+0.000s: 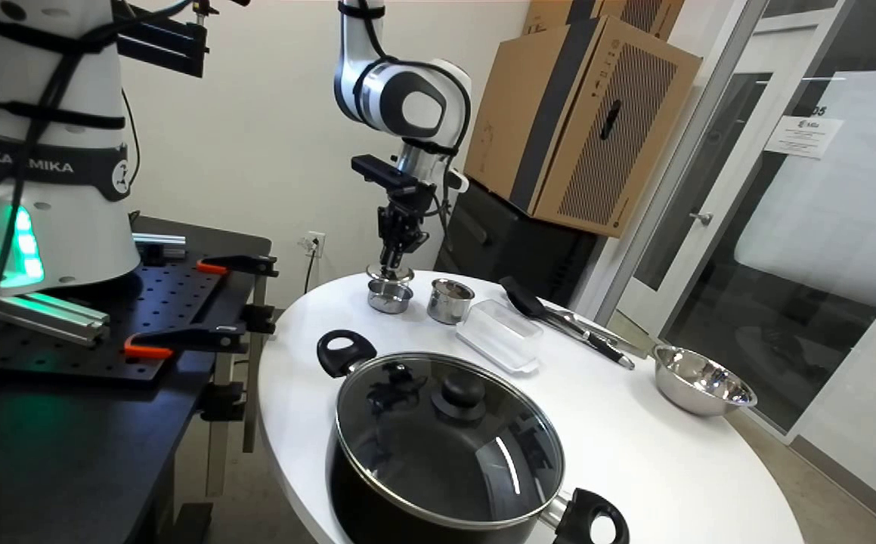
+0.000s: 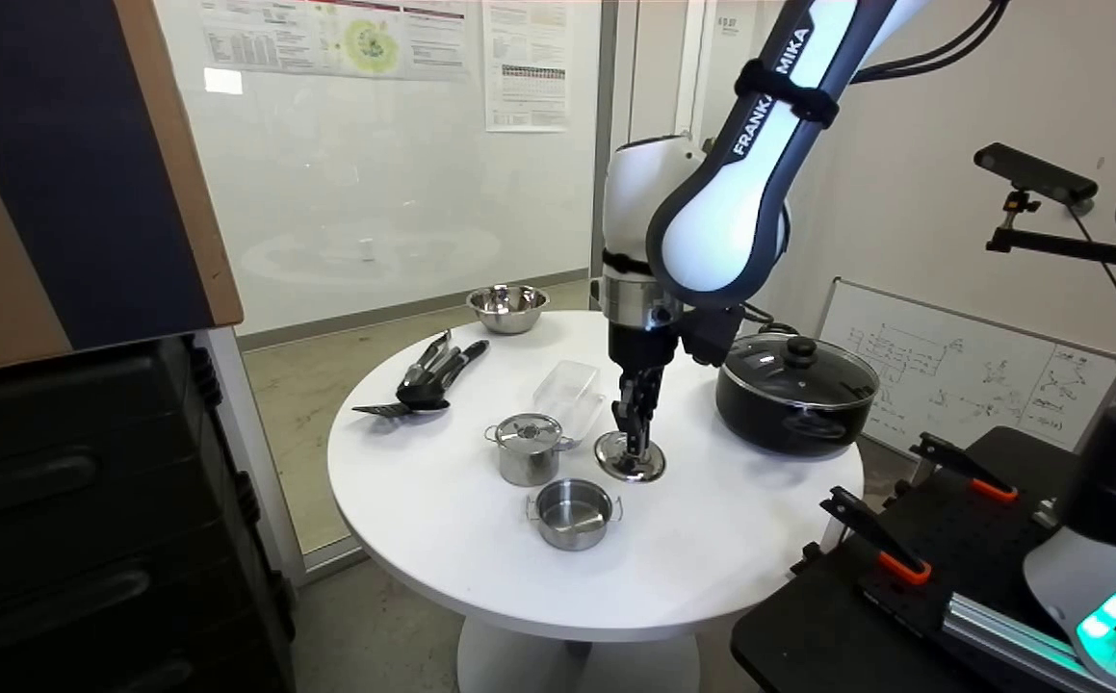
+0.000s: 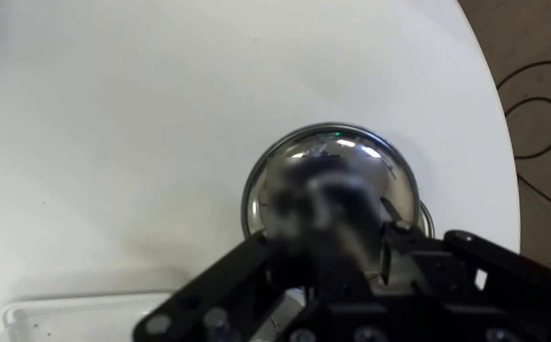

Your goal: Put the silver lid on the silver pot at the front of the table

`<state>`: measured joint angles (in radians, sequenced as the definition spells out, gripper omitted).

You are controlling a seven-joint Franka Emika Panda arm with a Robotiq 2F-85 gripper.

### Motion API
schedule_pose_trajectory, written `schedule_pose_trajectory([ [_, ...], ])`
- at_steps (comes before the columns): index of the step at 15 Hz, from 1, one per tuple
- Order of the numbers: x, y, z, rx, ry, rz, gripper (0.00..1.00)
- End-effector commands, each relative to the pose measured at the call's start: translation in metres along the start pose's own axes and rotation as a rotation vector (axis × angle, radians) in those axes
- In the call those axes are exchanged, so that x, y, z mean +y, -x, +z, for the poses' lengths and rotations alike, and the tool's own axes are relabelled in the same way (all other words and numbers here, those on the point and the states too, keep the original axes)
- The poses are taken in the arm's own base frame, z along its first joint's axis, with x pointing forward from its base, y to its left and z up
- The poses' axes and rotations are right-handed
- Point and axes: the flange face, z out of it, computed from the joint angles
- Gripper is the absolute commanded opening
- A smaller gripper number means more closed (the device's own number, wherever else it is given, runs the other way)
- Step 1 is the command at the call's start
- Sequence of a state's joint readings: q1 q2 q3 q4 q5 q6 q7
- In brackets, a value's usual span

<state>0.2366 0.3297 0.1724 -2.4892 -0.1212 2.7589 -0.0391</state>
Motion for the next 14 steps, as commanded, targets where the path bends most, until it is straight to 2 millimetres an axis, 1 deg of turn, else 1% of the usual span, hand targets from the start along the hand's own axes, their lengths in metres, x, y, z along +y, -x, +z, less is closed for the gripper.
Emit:
schedule_pose_trajectory([
  [1,-0.008,-0.020,0.012,-0.014,0.010,-0.007,0.05],
  [7,-0.020,-0.039,0.031,-0.016,0.004,-0.028,0.05],
  [14,-0.029,-0.055,0.044,-0.005,-0.004,-0.040,0.05],
])
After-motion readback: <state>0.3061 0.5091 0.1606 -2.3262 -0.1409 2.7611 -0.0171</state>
